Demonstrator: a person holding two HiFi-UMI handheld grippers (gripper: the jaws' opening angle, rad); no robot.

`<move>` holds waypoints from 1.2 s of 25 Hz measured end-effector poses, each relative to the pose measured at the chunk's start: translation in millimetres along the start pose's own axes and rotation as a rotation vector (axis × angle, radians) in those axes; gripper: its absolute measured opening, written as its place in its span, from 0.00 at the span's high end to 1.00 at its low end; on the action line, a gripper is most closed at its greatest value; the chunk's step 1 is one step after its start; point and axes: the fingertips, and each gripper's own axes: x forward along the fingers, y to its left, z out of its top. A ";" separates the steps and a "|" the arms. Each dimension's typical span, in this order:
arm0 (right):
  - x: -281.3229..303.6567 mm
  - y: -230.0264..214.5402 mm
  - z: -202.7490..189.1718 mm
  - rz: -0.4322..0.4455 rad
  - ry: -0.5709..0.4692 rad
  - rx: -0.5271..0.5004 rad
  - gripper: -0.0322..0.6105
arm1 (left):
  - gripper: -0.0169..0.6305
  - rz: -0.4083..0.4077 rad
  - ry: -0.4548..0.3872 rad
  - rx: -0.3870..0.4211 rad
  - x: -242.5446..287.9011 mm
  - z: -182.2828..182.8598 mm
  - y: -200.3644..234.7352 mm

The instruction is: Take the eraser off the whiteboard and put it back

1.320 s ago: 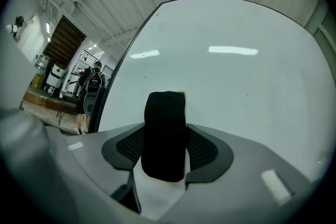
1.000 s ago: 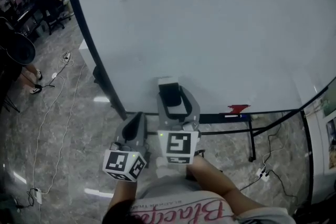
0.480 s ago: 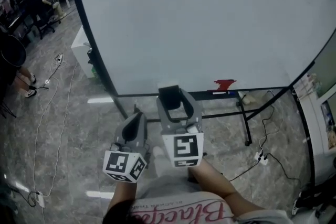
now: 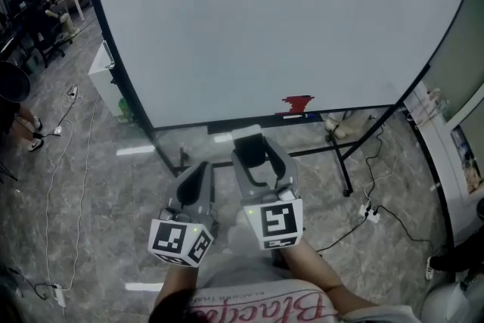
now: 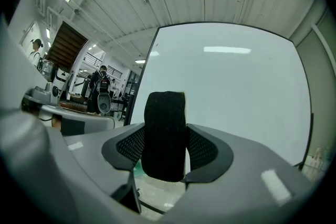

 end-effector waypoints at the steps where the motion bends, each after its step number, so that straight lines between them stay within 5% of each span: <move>1: -5.2 -1.9 -2.0 -0.001 0.005 0.003 0.58 | 0.97 -0.004 0.005 0.000 -1.0 -2.1 -3.4; 14: -8.7 -40.7 -9.3 0.000 0.022 0.022 0.58 | 0.98 -0.010 -0.013 -0.019 32.5 -5.8 -23.4; 30: 97.8 -108.1 -11.5 0.051 0.019 0.023 0.58 | 0.98 0.076 -0.032 -0.021 111.2 -12.3 6.1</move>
